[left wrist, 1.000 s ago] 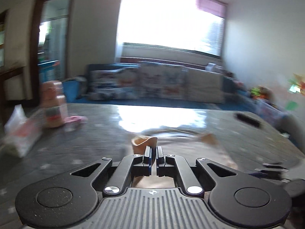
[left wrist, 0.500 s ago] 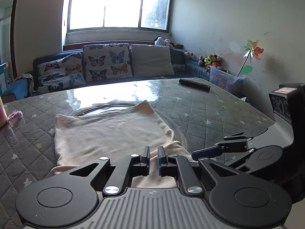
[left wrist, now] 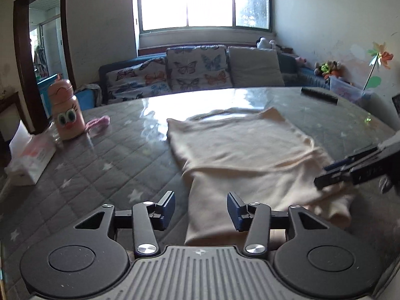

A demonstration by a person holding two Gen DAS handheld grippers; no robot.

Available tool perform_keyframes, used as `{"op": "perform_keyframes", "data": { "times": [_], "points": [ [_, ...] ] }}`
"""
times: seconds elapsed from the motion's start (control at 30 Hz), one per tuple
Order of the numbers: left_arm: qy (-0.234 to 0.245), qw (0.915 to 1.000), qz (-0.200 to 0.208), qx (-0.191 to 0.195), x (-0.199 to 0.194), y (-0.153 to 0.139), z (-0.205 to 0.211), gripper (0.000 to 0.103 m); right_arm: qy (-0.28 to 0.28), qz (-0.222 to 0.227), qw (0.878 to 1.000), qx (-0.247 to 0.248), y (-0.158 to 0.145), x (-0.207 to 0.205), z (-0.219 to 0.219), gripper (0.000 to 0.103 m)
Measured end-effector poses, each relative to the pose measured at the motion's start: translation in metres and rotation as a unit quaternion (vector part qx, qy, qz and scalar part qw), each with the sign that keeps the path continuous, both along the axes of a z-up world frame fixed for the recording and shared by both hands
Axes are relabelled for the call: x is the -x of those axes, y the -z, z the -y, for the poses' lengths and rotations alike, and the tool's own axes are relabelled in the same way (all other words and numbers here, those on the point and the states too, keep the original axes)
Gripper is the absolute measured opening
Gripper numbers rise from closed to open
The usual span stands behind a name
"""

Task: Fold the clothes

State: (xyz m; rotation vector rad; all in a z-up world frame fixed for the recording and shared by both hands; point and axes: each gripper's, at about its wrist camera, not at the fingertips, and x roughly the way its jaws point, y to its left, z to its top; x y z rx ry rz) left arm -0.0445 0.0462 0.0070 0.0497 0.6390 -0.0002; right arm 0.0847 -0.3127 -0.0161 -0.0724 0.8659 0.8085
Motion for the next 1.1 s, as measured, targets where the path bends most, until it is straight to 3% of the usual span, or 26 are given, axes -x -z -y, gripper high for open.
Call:
{"op": "perform_keyframes", "data": {
  "times": [0.1, 0.2, 0.47, 0.53, 0.57, 0.63, 0.8, 1.1],
  "points": [
    [0.009, 0.9998, -0.017, -0.007, 0.008, 0.011, 0.000, 0.054, -0.001, 0.002, 1.000, 0.008, -0.001, 0.000, -0.004, 0.018],
    [0.014, 0.9995, -0.025, -0.014, 0.012, 0.018, 0.001, 0.054, -0.002, 0.005, 1.000, 0.017, -0.002, 0.000, -0.007, 0.005],
    [0.014, 0.9996, -0.022, -0.012, 0.008, 0.025, 0.003, 0.051, -0.016, 0.066, 0.998, -0.005, -0.043, 0.004, -0.013, 0.004],
    [0.015, 0.9995, -0.023, -0.012, 0.006, 0.025, 0.003, 0.030, -0.021, 0.086, 0.996, -0.015, -0.058, 0.004, -0.016, 0.004],
    [0.016, 0.9995, -0.023, -0.013, 0.005, 0.026, 0.004, 0.026, -0.023, 0.093, 0.995, -0.019, -0.063, 0.005, -0.016, 0.004],
    [0.018, 0.9995, -0.021, -0.018, 0.005, 0.026, 0.007, 0.007, -0.025, 0.113, 0.993, -0.027, -0.075, 0.006, -0.016, 0.004],
    [0.033, 0.9990, -0.015, -0.027, 0.012, 0.022, 0.012, 0.003, -0.009, 0.143, 0.989, -0.033, -0.090, 0.008, -0.005, 0.004],
    [0.057, 0.9970, -0.043, -0.030, 0.014, 0.018, 0.011, 0.007, 0.019, 0.069, 0.997, 0.031, -0.025, -0.007, 0.011, 0.006]
  ]
}}
